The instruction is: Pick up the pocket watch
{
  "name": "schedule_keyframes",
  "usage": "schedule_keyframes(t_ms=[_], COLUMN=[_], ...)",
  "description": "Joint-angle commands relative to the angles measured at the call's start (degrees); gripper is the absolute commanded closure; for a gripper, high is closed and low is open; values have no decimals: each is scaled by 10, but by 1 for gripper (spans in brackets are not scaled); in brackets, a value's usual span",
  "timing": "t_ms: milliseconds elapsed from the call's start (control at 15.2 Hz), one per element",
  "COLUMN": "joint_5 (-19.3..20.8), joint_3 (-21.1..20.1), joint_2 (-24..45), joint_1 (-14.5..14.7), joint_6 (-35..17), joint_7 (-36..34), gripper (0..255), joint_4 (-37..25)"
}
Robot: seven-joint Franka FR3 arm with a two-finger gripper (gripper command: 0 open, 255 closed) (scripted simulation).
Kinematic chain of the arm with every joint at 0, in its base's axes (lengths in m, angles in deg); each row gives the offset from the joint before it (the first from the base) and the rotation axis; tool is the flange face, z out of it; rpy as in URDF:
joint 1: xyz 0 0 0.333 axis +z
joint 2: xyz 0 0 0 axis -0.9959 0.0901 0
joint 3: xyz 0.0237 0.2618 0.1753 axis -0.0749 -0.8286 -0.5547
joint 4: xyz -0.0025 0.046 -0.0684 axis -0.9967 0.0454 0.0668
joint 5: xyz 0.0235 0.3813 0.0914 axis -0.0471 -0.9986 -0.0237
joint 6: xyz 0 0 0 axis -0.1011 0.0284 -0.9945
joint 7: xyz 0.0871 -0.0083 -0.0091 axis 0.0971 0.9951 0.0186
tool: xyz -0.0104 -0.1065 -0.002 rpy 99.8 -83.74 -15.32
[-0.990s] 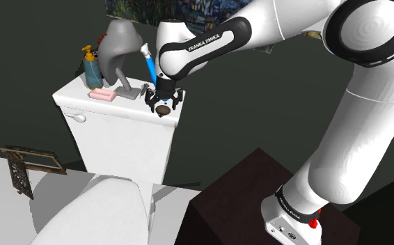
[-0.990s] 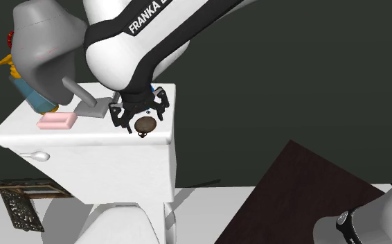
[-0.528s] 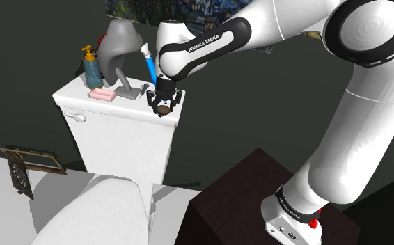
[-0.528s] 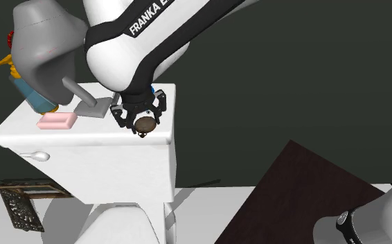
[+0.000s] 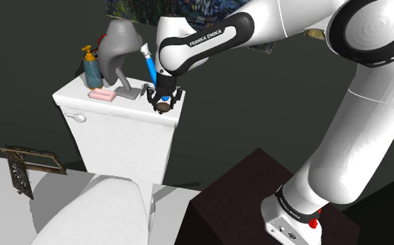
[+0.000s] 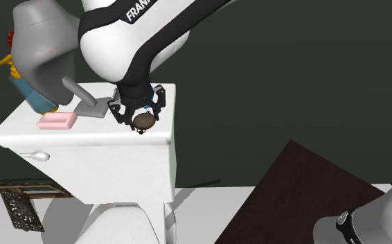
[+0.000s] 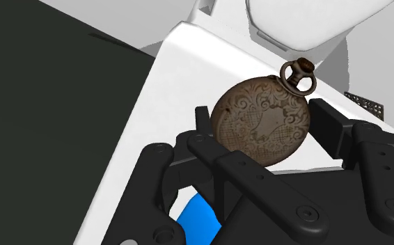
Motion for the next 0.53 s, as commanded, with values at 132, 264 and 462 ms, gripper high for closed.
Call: schedule_keyframes(t_ms=[132,264,462], joint_5=[-5,-8,-11], joint_3=[-1,-2,-3], joint_2=[-16,-23,-32], joint_1=[-1,-2,-3], joint_6=[27,41,62], joint_7=[3,5,7], gripper=[255,255,255], joint_4=[-12,-19,-30])
